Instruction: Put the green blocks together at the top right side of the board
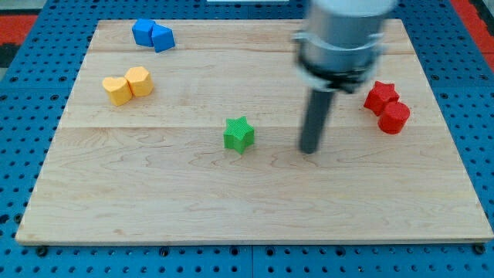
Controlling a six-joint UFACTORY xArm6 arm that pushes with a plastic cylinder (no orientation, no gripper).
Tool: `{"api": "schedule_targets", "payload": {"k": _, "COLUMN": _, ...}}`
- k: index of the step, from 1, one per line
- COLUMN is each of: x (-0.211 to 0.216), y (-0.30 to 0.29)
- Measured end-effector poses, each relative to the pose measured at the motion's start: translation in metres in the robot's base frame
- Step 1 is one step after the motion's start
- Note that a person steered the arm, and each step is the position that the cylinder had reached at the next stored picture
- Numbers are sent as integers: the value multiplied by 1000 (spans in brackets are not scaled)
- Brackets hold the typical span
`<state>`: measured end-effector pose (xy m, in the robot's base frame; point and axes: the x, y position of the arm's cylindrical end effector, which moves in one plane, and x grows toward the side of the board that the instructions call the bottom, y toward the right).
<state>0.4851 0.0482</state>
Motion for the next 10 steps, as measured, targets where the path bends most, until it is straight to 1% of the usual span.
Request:
{"api": "schedule_targets", "payload": {"k": 1, "x": -1, "y": -59}}
{"api": "schedule_targets", "payload": {"k": 2, "x": 7, "y": -51}}
{"api": "schedule_targets", "payload": {"k": 3, "x": -26, "y": -102}}
{"api": "schedule_targets", "payload": {"k": 5, "x": -108, "y": -110}}
{"api": "schedule_targets", "payload": {"k": 6, "x": -163, "y": -108}}
{"api": "schedule_targets", "payload": {"k": 7, "x": -156, "y": -148}}
{"api": "schedule_targets", "payload": {"k": 8, "x": -168, "y": -185}}
{"api": "schedule_targets", "payload": {"k": 9, "x": -193, "y": -116}}
{"api": "schedule_targets", "payload": {"k": 10, "x": -223, "y": -18}}
